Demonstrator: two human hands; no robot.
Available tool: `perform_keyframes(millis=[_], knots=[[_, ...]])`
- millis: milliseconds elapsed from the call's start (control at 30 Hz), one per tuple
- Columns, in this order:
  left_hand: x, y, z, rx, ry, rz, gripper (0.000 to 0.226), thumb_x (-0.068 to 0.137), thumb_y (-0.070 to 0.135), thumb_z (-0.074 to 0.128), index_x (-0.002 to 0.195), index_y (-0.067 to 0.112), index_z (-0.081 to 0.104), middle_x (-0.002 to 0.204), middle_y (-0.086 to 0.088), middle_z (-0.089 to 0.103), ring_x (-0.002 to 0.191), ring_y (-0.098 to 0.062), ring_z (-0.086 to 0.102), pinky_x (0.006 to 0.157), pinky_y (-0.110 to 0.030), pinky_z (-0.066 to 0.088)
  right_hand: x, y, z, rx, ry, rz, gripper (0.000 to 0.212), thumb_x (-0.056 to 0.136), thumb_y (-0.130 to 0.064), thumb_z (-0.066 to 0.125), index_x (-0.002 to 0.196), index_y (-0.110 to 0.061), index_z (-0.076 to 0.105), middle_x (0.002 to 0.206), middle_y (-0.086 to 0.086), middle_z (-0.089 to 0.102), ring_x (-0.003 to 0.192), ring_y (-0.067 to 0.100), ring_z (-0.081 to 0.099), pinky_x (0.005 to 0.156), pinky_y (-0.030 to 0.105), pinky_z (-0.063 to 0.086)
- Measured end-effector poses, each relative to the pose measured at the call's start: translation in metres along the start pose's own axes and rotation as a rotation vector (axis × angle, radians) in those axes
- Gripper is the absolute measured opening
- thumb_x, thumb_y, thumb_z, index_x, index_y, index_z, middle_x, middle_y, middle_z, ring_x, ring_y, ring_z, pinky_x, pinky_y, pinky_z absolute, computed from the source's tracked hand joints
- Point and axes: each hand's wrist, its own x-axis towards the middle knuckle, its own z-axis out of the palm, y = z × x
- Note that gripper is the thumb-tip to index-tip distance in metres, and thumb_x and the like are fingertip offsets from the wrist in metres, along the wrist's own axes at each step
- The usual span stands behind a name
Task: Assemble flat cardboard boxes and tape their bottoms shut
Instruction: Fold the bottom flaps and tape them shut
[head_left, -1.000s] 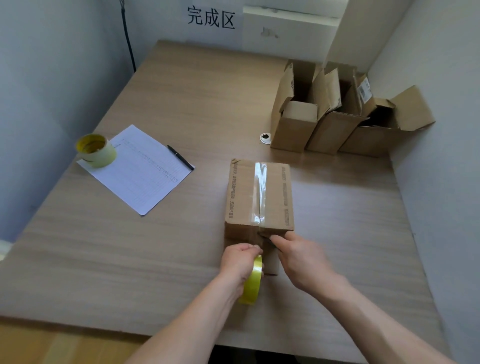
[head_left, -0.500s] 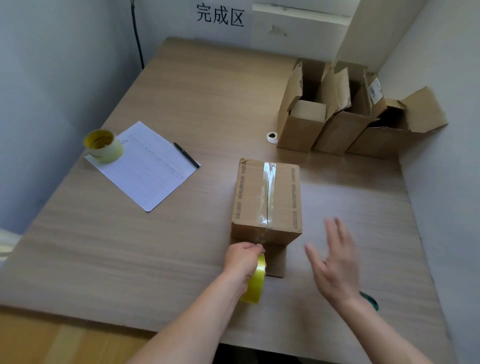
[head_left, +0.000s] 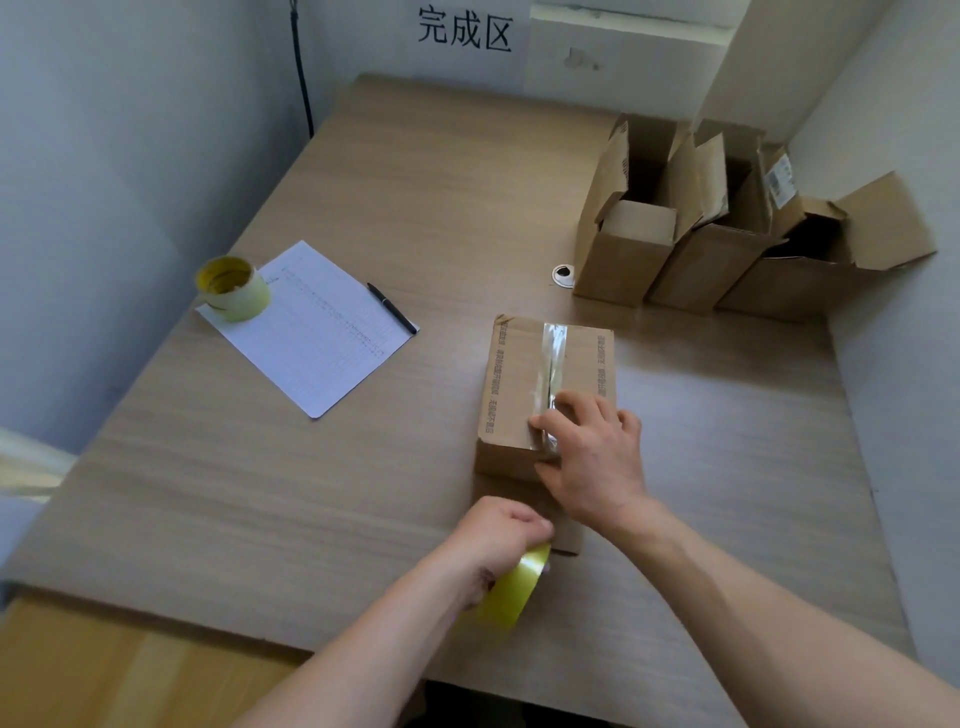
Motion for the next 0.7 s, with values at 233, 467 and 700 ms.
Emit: perform_keyframes(millis=[233, 467, 700], knots=[[-0.034, 0.030, -0.002, -0.316, -0.090, 0.226, 0.012, 0.091, 0.014, 0.065, 0.089, 0.013, 0.077, 0.083, -0.011, 0.071, 0.066, -0.019, 0.065, 0.054, -0.026, 0.052, -0.068, -0.010, -0.046, 1.127, 0.253, 0.455, 0.034, 0.079, -0.046, 0.062, 0.109, -0.031, 0.071, 0.103, -0.004, 0.071, 0.099, 0.016, 0.066, 0.085, 0.036, 0.055], [-0.042, 0.055, 0.034, -0.199, -0.009, 0.358, 0.020, 0.094, 0.018, 0.062, 0.087, 0.023, 0.080, 0.109, -0.001, 0.063, 0.100, -0.020, 0.066, 0.089, -0.041, 0.055, -0.103, -0.041, -0.041, 1.440, 0.107, 0.546, 0.073, 0.085, 0.012, 0.064, 0.140, -0.031, 0.041, 0.114, 0.007, 0.072, 0.109, 0.022, 0.068, 0.081, 0.031, 0.058], [-0.039, 0.047, 0.039, 0.074, 0.204, 0.602, 0.033, 0.090, 0.024, 0.067, 0.080, 0.055, 0.072, 0.116, 0.018, 0.040, 0.119, -0.012, 0.042, 0.107, -0.038, 0.041, -0.097, -0.024, -0.063, 1.431, 0.082, 0.625, 0.027, 0.092, -0.032, 0.059, 0.118, -0.037, 0.065, 0.080, 0.010, 0.069, 0.060, 0.021, 0.060, 0.051, 0.032, 0.051]])
